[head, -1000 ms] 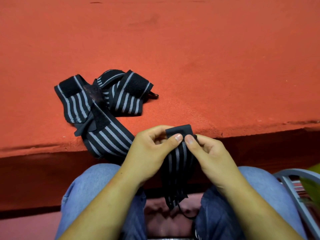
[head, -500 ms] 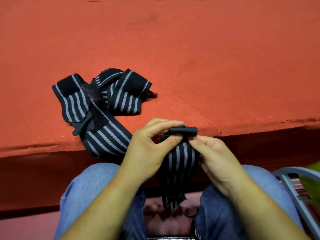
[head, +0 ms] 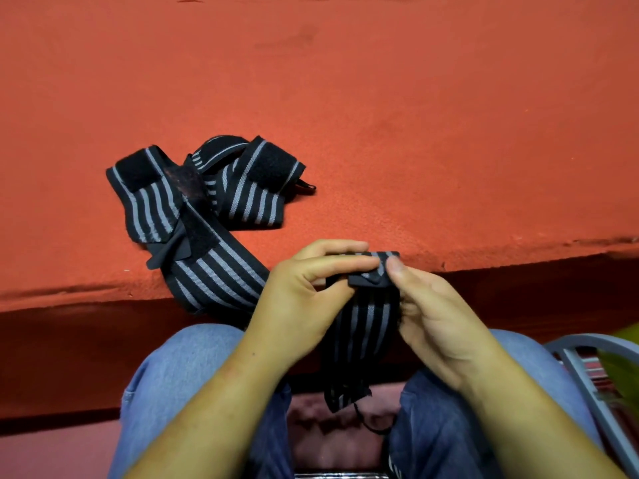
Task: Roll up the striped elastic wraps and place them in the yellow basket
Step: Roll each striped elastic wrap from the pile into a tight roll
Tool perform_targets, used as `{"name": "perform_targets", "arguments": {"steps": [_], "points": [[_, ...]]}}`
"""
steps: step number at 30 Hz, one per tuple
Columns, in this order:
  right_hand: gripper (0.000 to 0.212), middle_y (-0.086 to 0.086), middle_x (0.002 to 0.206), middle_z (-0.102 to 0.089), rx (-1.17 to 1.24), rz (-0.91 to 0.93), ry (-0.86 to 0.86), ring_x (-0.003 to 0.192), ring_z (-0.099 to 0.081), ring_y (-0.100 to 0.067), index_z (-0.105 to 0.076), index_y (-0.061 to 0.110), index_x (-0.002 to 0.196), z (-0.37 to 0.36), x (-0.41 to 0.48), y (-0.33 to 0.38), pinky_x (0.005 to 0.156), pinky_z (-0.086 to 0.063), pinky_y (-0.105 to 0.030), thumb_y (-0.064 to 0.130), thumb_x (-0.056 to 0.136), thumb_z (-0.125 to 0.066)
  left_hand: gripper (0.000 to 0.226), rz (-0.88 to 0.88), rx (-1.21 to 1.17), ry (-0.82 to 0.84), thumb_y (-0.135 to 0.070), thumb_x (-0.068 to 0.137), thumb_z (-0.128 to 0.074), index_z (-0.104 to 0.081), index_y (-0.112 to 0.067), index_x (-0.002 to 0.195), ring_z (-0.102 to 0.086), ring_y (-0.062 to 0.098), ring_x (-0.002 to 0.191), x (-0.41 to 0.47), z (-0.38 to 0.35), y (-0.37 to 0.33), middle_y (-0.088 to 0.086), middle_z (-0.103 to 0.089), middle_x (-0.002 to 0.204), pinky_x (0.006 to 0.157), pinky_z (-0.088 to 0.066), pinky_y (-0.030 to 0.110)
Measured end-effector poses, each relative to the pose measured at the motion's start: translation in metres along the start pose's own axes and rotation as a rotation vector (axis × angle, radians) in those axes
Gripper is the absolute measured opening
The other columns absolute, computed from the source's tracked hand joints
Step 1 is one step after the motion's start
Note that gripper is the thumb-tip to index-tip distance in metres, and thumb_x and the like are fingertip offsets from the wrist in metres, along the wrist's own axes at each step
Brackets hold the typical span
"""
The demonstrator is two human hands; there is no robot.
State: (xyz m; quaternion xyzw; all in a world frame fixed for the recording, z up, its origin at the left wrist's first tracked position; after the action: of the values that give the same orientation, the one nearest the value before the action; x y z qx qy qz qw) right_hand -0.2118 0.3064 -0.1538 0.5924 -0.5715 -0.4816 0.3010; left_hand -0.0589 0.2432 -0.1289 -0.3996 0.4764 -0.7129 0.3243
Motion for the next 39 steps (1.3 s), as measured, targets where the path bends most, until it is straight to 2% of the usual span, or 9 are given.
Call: {"name": "perform_targets", "arguments": {"steps": [4,8,10,12,16,20,27,34,39], "points": [[0.04,-0.023,0.118,-0.075,0.0,0.063,0.01,0.111,-0.073,-0.034,-0.069,0.001,0.127,-0.001,0.0,0.0,0.091,-0.059,-0.034,0.026,0.097,-0.058,0.047,0.033,-0.012,0.017,0.012,0.092,-0.062,-0.081,-0.027,0.11,-0.065,0.003,0.12,0.0,0.0,0.0,-0.014,-0.071,0.124,0.099,-0.047,0.015],[0.038,-0.022,0.12,-0.075,-0.023,0.108,-0.02,0.113,-0.072,-0.037,-0.068,0.004,0.13,0.001,0.001,0.001,0.098,-0.058,-0.041,0.023,0.098,-0.059,0.036,0.192,-0.166,0.016,-0.01,0.103,-0.059,-0.073,-0.036,0.123,-0.068,0.008,0.113,0.001,0.003,0.002,-0.011,-0.075,0.111,0.101,-0.052,0.029],[0.037,-0.021,0.121,-0.075,-0.041,0.125,-0.043,0.115,-0.071,-0.037,-0.068,0.005,0.129,0.003,0.001,0.001,0.103,-0.054,-0.047,0.023,0.098,-0.06,0.03,0.227,-0.196,0.014,-0.018,0.101,-0.065,-0.07,-0.031,0.127,-0.068,0.001,0.103,0.001,0.002,0.001,-0.011,-0.074,0.102,0.091,-0.052,0.018],[0.036,-0.021,0.121,-0.075,-0.05,0.136,-0.054,0.116,-0.071,-0.037,-0.07,0.008,0.128,0.004,0.0,0.001,0.105,-0.05,-0.048,0.025,0.097,-0.063,0.034,0.232,-0.2,0.044,-0.016,0.095,-0.072,-0.069,-0.023,0.128,-0.069,0.002,0.104,-0.001,-0.001,0.002,-0.007,-0.076,0.111,0.088,-0.051,0.013],[0.036,-0.02,0.123,-0.074,-0.022,0.114,-0.021,0.118,-0.071,-0.036,-0.068,0.008,0.13,0.001,0.0,0.001,0.105,-0.052,-0.047,0.025,0.099,-0.06,0.026,0.241,-0.258,0.061,-0.01,0.094,-0.074,-0.071,-0.013,0.12,-0.075,0.02,0.107,-0.002,-0.002,0.007,0.003,-0.078,0.114,0.094,-0.058,0.029],[0.042,-0.021,0.12,-0.075,-0.04,0.059,0.001,0.116,-0.072,-0.036,-0.068,0.004,0.128,-0.002,0.001,-0.003,0.108,-0.051,-0.051,0.031,0.097,-0.06,0.024,0.232,-0.274,0.039,-0.009,0.094,-0.074,-0.072,-0.013,0.118,-0.075,0.022,0.104,-0.002,0.0,0.007,0.004,-0.078,0.111,0.091,-0.058,0.029],[0.037,-0.022,0.111,-0.077,-0.114,0.117,-0.059,0.106,-0.075,-0.041,-0.075,0.011,0.119,0.005,0.0,0.0,0.105,-0.052,-0.059,0.035,0.091,-0.069,0.027,0.268,-0.361,0.139,-0.005,0.098,-0.067,-0.069,-0.006,0.124,-0.074,0.02,0.111,-0.003,-0.006,0.003,0.006,-0.078,0.116,0.091,-0.057,0.023],[0.046,-0.021,0.113,-0.077,-0.137,0.051,-0.034,0.11,-0.074,-0.038,-0.076,0.009,0.118,0.002,0.0,0.0,0.109,-0.048,-0.061,0.046,0.094,-0.066,0.024,0.225,-0.306,0.056,-0.009,0.095,-0.071,-0.072,-0.01,0.12,-0.074,0.019,0.109,-0.002,-0.002,0.004,0.004,-0.078,0.113,0.093,-0.057,0.027],[0.045,-0.014,0.115,-0.078,-0.23,0.034,-0.012,0.114,-0.073,-0.031,-0.078,0.012,0.117,0.0,0.001,-0.005,0.112,-0.046,-0.059,0.049,0.099,-0.061,0.023,0.196,-0.319,-0.05,-0.008,0.097,-0.069,-0.072,-0.009,0.12,-0.073,0.003,0.086,0.0,0.005,0.0,0.002,-0.079,0.108,0.077,-0.054,0.016]]}}
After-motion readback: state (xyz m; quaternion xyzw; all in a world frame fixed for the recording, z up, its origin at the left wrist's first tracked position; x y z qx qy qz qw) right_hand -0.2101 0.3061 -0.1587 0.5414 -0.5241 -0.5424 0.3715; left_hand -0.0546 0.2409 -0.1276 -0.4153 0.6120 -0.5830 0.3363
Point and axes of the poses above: each hand's wrist, its own x-axis towards the middle knuckle, its own z-axis out of the back of the hand, y = z × x, the point moved 4 cm from there along x, towards the middle knuckle
